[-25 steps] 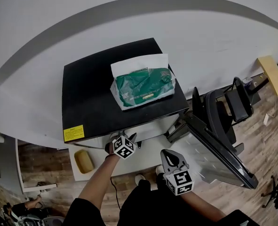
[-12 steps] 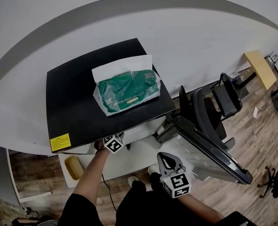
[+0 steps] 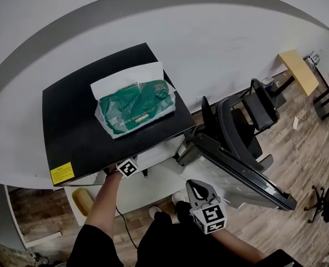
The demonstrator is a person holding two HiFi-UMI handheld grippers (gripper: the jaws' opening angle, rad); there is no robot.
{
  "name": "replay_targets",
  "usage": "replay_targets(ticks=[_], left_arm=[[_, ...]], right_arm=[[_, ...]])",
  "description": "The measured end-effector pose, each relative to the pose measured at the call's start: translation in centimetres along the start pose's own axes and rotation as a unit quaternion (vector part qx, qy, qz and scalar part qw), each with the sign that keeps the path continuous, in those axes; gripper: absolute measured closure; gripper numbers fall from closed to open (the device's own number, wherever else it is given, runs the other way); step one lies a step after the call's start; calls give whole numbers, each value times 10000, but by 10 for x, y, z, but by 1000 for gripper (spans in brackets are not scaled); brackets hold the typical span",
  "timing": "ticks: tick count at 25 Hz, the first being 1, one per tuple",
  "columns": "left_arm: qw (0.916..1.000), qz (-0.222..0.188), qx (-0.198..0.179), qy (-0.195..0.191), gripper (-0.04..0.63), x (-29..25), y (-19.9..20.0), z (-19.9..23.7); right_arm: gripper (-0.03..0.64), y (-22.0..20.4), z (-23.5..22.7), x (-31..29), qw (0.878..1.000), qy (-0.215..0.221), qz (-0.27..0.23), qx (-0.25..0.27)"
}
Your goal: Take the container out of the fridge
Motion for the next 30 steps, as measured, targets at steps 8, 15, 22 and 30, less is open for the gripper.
replay_targets(ticks=[8, 15, 22, 30], left_arm=[[9997, 19, -226, -93, 568, 2, 13, -3], [9997, -198, -150, -6, 568, 23, 13, -18], [9969, -766, -98, 163, 569, 74, 29, -45], [9869, -1585, -81, 287, 572, 146, 42, -88]], right_arm=[[617, 1, -7, 10, 9998, -169, -64, -14], [617, 4, 1, 16, 9998, -145, -163, -1], [617, 12, 15, 20, 9993, -60, -365, -16], [617, 31, 24, 20, 9981, 6, -621, -27]])
Point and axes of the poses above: the fingertips, and each gripper's own axes: x backward along the fingers, z to its left, y out of its top, the point moved 1 cm from there along x, backward along the fingers, and after that the axes turned 3 degrees about -y, right-handed, at the moved point
